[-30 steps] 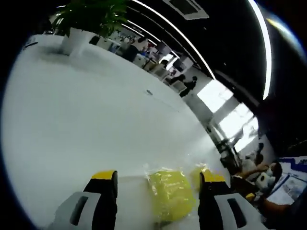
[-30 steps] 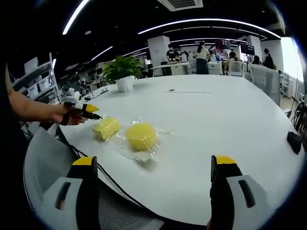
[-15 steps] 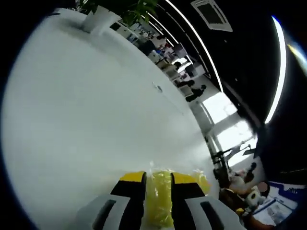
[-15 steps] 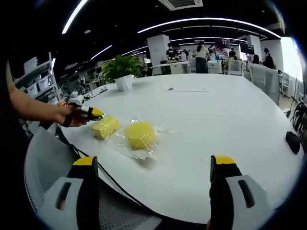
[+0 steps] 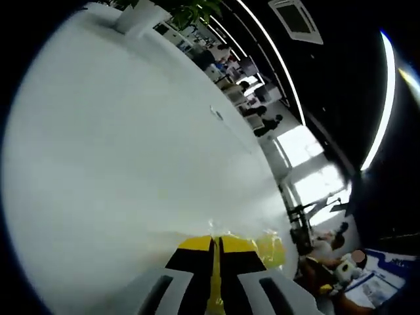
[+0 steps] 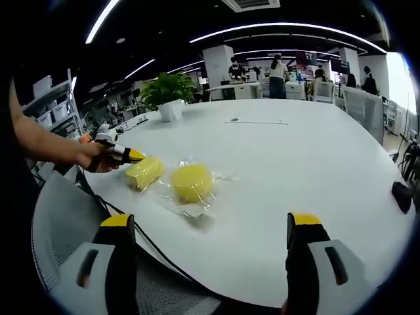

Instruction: Compare the silicone blocks by pressing each to a similar depth, holding the contact briefly, and releasing to observe deformation and rebound differences across the visible hardness samples.

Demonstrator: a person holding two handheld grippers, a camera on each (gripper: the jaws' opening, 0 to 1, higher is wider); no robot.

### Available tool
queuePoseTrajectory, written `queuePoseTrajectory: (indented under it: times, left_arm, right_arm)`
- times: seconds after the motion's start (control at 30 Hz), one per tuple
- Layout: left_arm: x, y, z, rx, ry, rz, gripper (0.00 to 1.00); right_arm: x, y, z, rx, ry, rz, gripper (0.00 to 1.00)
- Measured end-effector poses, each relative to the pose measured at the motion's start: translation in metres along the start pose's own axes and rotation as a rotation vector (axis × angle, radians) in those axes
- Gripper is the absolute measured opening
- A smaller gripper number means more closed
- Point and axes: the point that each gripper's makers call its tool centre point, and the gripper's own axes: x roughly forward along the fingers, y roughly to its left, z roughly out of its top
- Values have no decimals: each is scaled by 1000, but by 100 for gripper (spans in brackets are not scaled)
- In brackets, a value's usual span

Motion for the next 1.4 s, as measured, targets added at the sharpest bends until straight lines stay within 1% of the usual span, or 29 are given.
queuePoseTrajectory:
  times: [0.03, 0.1, 0.13, 0.2, 0.23, 0.27, 0.3, 0.33, 0.4, 0.43, 0.47, 0.53, 0.57, 0.63, 0.7, 0.77, 0.87, 0.9, 0.93, 1.0, 1.03, 1.07, 1.2, 1.23, 1.33, 1.4]
  left_arm:
    - [0, -2, 1, 16, -6, -1, 0]
    - [1, -2, 3, 75, -19, 7, 0]
    - [1, -4, 1, 54, -16, 5, 0]
    - [2, -5, 3, 47, -27, -6, 0]
    - [1, -5, 3, 48, -32, -2, 0]
    - [0, -6, 3, 67, -43, -1, 0]
    - [-2, -3, 6, 133, -68, 23, 0]
    - [-4, -9, 5, 136, -81, 10, 0]
    - [-6, -15, 4, 55, -77, -21, 0]
    - [-7, -15, 4, 37, -65, -8, 0]
    - [-8, -16, 5, 18, -69, 0, 0]
    - [-11, -23, 13, 43, -110, -4, 0]
    - [-14, -27, 19, 54, -145, -6, 0]
    - [-16, -34, 26, 66, -168, -24, 0]
    - [-17, -39, 30, 84, -175, -33, 0]
    - [-18, -46, 32, 81, -174, -53, 0]
    - [-21, -57, 34, 132, -173, -73, 0]
    - [-23, -62, 34, 188, -172, -80, 0]
    - [-24, -64, 32, 226, -164, -82, 0]
    - [-26, -66, 31, 332, -162, -52, 0]
    - [-26, -67, 31, 331, -161, -55, 0]
    - [-27, -72, 31, 322, -168, -82, 0]
    - [-30, -85, 31, 331, -178, -130, 0]
    - [-32, -94, 31, 340, -184, -160, 0]
    - [-34, -102, 30, 365, -178, -186, 0]
    - [-34, -104, 30, 373, -172, -198, 0]
  right_arm:
    - [0, 0, 0, 0, 1, 0, 89]
    - [1, -1, -2, 0, 5, 0, 89]
    - [1, 0, -2, -1, 7, 1, 89]
    - [1, 0, -2, -7, 12, 2, 89]
    - [1, 0, -2, -10, 15, 3, 89]
    - [1, 0, -2, -12, 16, 4, 88]
    - [2, -1, -2, -12, 13, 3, 88]
    - [2, -2, -2, -8, 8, 0, 88]
    - [3, -5, 0, 26, -12, -8, 88]
    - [4, -5, 0, 32, -16, -8, 88]
    - [4, -5, 1, 33, -18, -7, 88]
    - [5, -3, 1, 21, -17, 1, 88]
    - [5, -2, 1, 14, -14, 2, 88]
    - [5, -2, 2, 16, -18, 3, 88]
    - [5, -3, 3, 17, -29, -6, 90]
    - [5, -1, 3, 21, -29, 0, 89]
    - [6, 2, 2, 18, -28, 9, 89]
    - [6, 3, 2, 15, -28, 11, 89]
    - [7, 3, 2, 16, -28, 13, 89]
    - [7, 3, 6, 8, -38, 8, 92]
    - [7, 2, 10, 1, -52, 7, 93]
    - [7, 2, 11, 2, -52, 10, 93]
    - [9, 2, 16, -3, -57, 15, 93]
    - [10, 2, 17, 0, -58, 19, 93]
    - [12, 4, 21, -7, -63, 28, 92]
    - [13, 5, 23, -8, -66, 33, 92]
